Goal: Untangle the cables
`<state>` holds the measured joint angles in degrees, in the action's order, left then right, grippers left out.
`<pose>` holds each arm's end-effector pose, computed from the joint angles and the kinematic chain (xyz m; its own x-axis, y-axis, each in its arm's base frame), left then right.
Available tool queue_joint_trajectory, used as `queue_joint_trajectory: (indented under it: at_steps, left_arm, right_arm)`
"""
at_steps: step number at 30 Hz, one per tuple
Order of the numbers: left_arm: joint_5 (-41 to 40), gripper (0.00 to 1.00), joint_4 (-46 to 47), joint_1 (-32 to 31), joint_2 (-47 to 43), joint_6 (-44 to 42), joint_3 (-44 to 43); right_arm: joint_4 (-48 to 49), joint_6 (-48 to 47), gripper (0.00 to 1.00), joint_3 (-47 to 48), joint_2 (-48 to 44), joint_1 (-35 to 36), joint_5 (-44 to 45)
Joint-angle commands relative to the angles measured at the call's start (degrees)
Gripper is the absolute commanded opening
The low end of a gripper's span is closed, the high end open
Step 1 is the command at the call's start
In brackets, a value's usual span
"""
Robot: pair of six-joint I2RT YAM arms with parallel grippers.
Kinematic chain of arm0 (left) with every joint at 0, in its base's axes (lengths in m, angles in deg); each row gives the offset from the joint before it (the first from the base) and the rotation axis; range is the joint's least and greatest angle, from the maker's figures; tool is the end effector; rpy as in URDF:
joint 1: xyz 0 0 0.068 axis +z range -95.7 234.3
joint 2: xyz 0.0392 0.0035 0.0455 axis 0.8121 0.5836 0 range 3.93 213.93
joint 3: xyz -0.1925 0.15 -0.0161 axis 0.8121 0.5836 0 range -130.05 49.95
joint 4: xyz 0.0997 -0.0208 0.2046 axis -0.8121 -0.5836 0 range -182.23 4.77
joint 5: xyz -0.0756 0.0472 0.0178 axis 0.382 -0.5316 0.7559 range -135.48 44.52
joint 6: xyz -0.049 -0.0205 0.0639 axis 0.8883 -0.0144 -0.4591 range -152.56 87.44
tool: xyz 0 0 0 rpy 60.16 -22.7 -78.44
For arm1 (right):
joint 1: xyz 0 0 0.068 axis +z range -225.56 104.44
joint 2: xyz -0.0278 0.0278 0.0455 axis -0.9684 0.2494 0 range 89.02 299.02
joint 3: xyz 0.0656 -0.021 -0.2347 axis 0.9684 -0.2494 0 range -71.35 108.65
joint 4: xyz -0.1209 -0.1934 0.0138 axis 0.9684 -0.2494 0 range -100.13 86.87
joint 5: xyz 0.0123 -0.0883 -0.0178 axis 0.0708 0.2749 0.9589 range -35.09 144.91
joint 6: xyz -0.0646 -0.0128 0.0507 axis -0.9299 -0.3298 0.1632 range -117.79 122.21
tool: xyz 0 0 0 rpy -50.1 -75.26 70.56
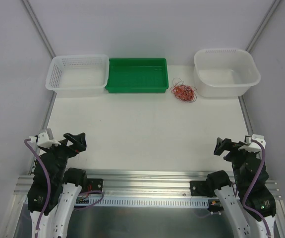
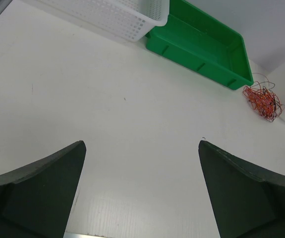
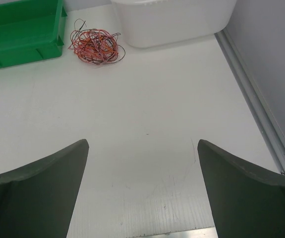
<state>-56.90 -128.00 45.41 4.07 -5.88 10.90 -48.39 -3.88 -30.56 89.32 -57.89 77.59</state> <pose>0.0571 0.0057 0.2826 -0.0399 -0.4392 -0.8975 -0.0690 0.8973 -0.4361 0.0523 -0.0127 0.2846 -0.0878 -0.1306 -0.9875 0.0772 0.9875 -0.1375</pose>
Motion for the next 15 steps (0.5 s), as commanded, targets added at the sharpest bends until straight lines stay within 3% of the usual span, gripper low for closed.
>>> queue_joint_trajectory:
  at_steps: [1,10,15]
  left_arm:
    - [0.43,0.99,1.28,0.89,-9.63,0.66,-0.50]
    - [0.70,0.99,1.37,1.06,-9.63,1.53,0.37]
    - [1.58,0.99,1.45,1.06,-9.55,3.99,3.09]
  right_arm:
    - [1.58,-0.24,0.97,0.77,-11.11,-0.09,-0.27]
    - [1.40,-0.25,0.97,1.92,-10.49,-0.09,-1.76]
    - [0.96,5.73,0.97,3.32,-2.35,-0.09,-3.34]
